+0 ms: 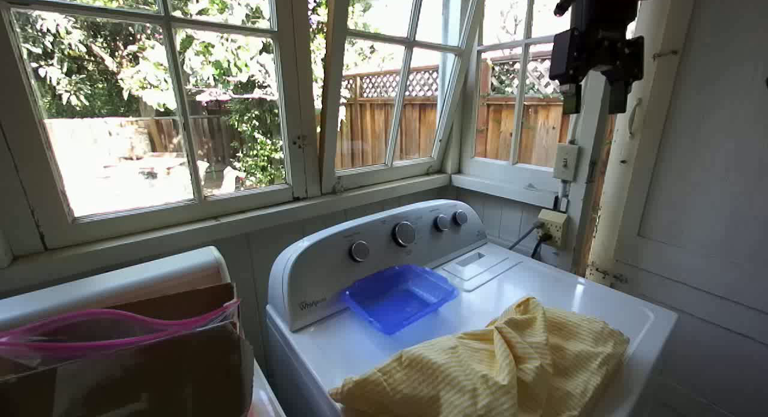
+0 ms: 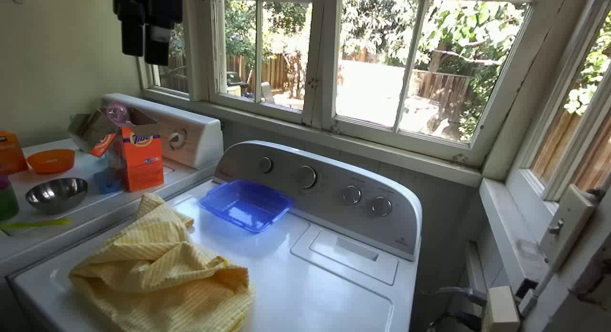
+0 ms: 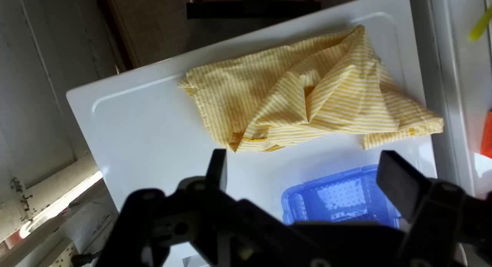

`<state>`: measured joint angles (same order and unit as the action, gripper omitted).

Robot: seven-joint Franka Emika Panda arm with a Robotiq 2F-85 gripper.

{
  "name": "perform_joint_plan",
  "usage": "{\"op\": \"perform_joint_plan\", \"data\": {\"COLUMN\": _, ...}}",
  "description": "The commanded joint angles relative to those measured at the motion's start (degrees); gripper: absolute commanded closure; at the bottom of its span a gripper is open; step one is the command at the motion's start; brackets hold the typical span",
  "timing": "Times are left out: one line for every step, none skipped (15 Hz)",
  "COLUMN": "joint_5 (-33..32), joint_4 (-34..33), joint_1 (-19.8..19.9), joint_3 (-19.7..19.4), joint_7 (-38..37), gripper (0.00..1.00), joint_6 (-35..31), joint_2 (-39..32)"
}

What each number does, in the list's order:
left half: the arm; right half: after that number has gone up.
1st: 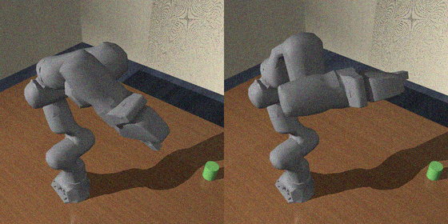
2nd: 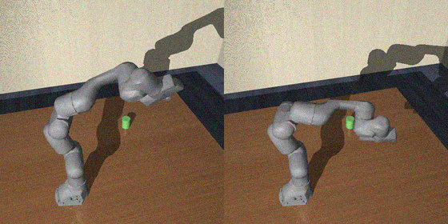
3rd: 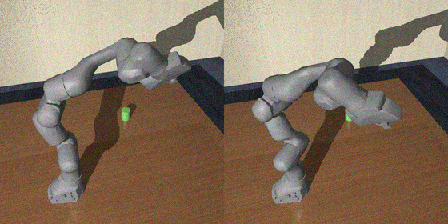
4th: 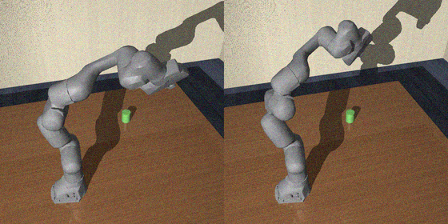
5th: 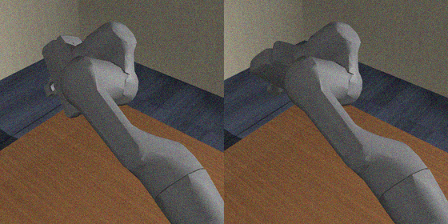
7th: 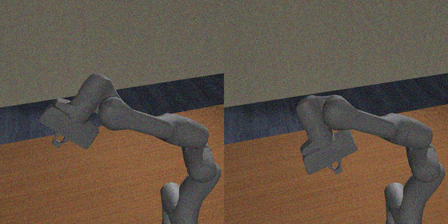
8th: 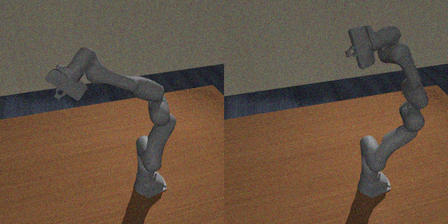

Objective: Fold the yellow towel and move it to the right

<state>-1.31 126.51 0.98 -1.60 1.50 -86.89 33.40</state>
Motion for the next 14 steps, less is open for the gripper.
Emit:
{"op": "perform_joint_plan", "data": {"joint_5": 0.02, "joint_4": -0.11, "joint_1": 0.01, "joint_3": 0.02, "joint_7": -0.01, "gripper": 0.00, "joint_6": 0.09, "joint_2": -0.05}}
{"op": "perform_joint_plan", "data": {"joint_5": 0.02, "joint_4": -0.11, "joint_1": 0.01, "joint_3": 0.02, "joint_7": -0.01, "gripper": 0.00, "joint_6": 0.09, "joint_2": -0.05}}
{"op": "perform_joint_plan", "data": {"joint_5": 0.02, "joint_4": -0.11, "joint_1": 0.01, "joint_3": 0.02, "joint_7": -0.01, "gripper": 0.00, "joint_6": 0.09, "joint_2": -0.05}}
{"op": "perform_joint_plan", "data": {"joint_5": 0.02, "joint_4": -0.11, "joint_1": 0.01, "joint_3": 0.02, "joint_7": -0.01, "gripper": 0.00, "joint_6": 0.09, "joint_2": -0.05}}
{"op": "perform_joint_plan", "data": {"joint_5": 0.02, "joint_4": -0.11, "joint_1": 0.01, "joint_3": 0.02, "joint_7": -0.01, "gripper": 0.00, "joint_6": 0.09, "joint_2": -0.05}}
{"op": "perform_joint_plan", "data": {"joint_5": 0.02, "joint_4": -0.11, "joint_1": 0.01, "joint_3": 0.02, "joint_7": -0.01, "gripper": 0.00, "joint_6": 0.09, "joint_2": -0.05}}
{"op": "perform_joint_plan", "data": {"joint_5": -0.59, "joint_4": 0.50, "joint_1": -0.24, "joint_3": 0.97, "joint_7": -0.63, "gripper": 0.00, "joint_6": -0.56, "joint_2": -0.78}}
{"op": "perform_joint_plan", "data": {"joint_5": -0.55, "joint_4": 1.76, "joint_1": -0.85, "joint_3": 2.41, "joint_7": -1.73, "gripper": 0.00, "joint_6": -1.73, "joint_2": -1.49}}
{"op": "perform_joint_plan", "data": {"joint_5": -0.89, "joint_4": 3.21, "joint_1": -1.48, "joint_3": 3.85, "joint_7": -2.33, "gripper": 0.00, "joint_6": -3.40, "joint_2": -2.08}}
{"op": "perform_joint_plan", "data": {"joint_5": -0.84, "joint_4": 4.50, "joint_1": -1.98, "joint_3": 5.26, "joint_7": -3.44, "gripper": 0.00, "joint_6": -4.81, "joint_2": -3.15}}
{"op": "perform_joint_plan", "data": {"joint_5": -1.37, "joint_4": 5.73, "joint_1": -2.35, "joint_3": 6.86, "joint_7": -4.84, "gripper": 0.00, "joint_6": -6.86, "joint_2": -4.33}}
{"op": "perform_joint_plan", "data": {"joint_5": 0.55, "joint_4": 6.36, "joint_1": -3.01, "joint_3": 7.97, "joint_7": -7.03, "gripper": 0.00, "joint_6": -7.53, "joint_2": -6.31}}
{"op": "perform_joint_plan", "data": {"joint_5": 0.51, "joint_4": 7.47, "joint_1": -3.51, "joint_3": 9.40, "joint_7": -8.93, "gripper": 0.00, "joint_6": -9.92, "joint_2": -7.97}}
{"op": "perform_joint_plan", "data": {"joint_5": 0.43, "joint_4": 8.10, "joint_1": -3.79, "joint_3": 10.80, "joint_7": -11.83, "gripper": 0.00, "joint_6": -11.68, "joint_2": -9.76}}
